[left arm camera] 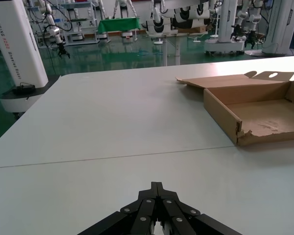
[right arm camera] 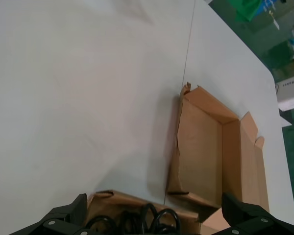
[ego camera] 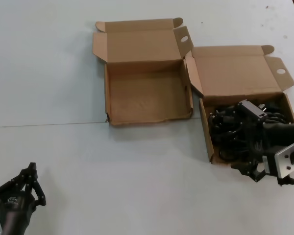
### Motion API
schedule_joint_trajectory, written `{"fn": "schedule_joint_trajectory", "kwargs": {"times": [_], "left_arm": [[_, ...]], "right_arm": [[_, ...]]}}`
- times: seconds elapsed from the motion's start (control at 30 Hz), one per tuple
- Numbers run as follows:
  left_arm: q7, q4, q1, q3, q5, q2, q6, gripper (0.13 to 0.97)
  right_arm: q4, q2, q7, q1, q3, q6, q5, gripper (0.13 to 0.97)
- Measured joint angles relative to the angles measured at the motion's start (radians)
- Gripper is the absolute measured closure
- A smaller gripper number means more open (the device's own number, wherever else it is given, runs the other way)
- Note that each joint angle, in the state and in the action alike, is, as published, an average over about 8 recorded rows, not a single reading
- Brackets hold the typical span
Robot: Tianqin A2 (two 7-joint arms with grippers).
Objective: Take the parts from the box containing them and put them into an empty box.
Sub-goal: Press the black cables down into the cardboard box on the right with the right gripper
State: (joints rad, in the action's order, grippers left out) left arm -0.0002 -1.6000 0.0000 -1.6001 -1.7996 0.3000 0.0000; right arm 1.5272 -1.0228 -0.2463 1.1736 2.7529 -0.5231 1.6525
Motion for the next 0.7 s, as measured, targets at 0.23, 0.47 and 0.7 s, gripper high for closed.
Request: {"fn": "schedule_joint_trajectory", "kwargs": {"times": [0.23,0.47,0.7], "left_arm": [[0.000,0.000,0.000,0.000,0.000,0.000,0.000,0.941],[0.000,0.000,0.000,0.000,0.000,0.000,0.000,0.941],[0.000,0.000,0.000,0.000,0.000,0.000,0.000,0.941]], "right_arm": [[-0.019,0.009,0.000,-0.041,-0.073,-0.034,-0.049,0.129],[-0.034,0.088,0.000,-0.216,-0.368,-0.171,-0.254,0.129],[-0.035,0.245,0.000,-0.371,-0.688,-0.350,-0.524,0.129]]}}
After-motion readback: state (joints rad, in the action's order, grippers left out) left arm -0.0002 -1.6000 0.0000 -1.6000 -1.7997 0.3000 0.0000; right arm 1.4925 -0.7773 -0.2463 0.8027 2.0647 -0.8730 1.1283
